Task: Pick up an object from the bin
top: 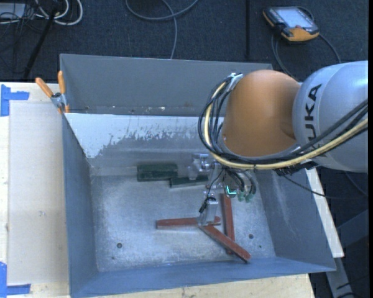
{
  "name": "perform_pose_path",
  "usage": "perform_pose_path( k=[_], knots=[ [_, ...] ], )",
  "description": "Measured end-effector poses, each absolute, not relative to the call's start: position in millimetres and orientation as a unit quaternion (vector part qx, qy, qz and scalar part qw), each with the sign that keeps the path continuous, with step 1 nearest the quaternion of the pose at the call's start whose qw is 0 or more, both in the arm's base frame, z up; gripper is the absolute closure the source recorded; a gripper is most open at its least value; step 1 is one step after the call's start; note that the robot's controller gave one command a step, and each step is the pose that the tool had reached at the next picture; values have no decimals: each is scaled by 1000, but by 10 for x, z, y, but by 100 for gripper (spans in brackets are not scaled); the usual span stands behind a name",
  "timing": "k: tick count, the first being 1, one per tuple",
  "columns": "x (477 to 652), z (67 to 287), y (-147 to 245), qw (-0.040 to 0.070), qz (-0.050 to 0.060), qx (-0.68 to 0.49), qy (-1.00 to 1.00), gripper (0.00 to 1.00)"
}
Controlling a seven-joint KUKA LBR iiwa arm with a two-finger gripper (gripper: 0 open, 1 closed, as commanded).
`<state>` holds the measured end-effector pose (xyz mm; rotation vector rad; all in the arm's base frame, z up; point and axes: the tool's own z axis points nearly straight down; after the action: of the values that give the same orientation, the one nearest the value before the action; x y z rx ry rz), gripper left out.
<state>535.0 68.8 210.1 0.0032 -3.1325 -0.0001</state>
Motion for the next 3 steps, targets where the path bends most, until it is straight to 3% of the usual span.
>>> perform_pose_path(
  k=[1,2,3],
  knots=[
    [5366,2142,686,1,0,0,-1000,0],
    [5265,1888,717,-2,0,40,-999,0],
    [5254,1315,767,-2,0,119,-993,0]
  ],
)
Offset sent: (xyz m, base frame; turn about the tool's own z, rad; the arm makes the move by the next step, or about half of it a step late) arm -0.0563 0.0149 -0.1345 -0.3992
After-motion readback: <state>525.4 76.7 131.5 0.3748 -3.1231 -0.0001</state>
